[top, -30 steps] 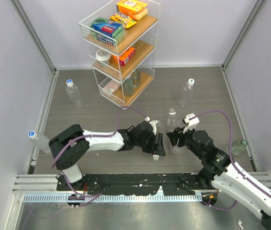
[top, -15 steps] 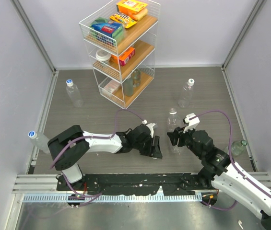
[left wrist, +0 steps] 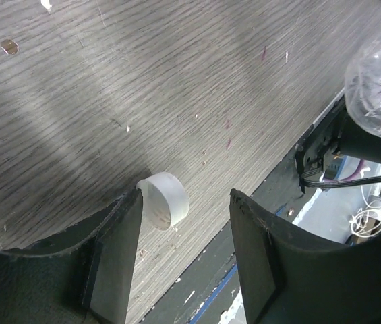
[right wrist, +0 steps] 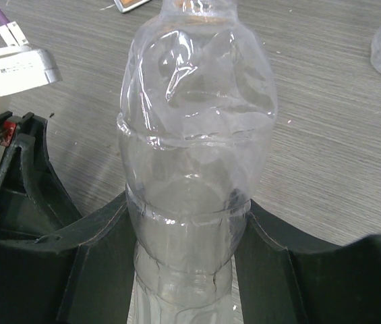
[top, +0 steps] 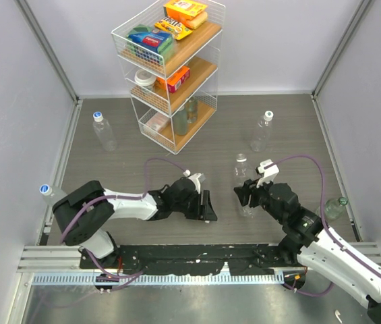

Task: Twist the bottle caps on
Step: Adjust the bottle cap at the center of the board.

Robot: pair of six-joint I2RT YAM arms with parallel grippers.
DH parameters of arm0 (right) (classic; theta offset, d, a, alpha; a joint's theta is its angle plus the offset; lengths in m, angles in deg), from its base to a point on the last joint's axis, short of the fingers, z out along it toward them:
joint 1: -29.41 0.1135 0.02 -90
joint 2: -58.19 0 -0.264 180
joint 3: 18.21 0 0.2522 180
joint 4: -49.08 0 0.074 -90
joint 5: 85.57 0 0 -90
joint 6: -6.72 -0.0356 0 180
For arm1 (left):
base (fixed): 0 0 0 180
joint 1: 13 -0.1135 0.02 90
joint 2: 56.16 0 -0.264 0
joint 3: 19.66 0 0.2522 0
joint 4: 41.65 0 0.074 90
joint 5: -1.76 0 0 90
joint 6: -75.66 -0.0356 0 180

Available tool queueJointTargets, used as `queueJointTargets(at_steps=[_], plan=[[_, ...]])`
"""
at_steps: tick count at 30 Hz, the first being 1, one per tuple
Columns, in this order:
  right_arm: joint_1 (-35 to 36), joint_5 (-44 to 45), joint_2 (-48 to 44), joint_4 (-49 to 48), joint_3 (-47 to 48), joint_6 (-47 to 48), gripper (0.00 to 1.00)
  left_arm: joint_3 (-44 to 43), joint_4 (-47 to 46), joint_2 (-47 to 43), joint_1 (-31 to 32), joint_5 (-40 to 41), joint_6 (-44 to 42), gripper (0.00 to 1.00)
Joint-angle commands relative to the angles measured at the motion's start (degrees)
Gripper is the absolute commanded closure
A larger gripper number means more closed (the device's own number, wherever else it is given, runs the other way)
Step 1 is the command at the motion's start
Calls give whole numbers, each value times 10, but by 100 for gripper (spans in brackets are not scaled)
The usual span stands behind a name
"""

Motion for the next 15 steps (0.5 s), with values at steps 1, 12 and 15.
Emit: queueJointTargets(at_steps=[1, 12, 15], plan=[[0, -26, 17, -10, 24, 4, 73, 28, -74, -3, -9, -6, 13, 42], [1, -108, 94, -57, 24, -24, 74, 58, 15, -94, -26, 64, -11, 41], [1, -102, 95, -60, 24, -24, 74, 40, 93, -144, -27, 117, -32, 38]])
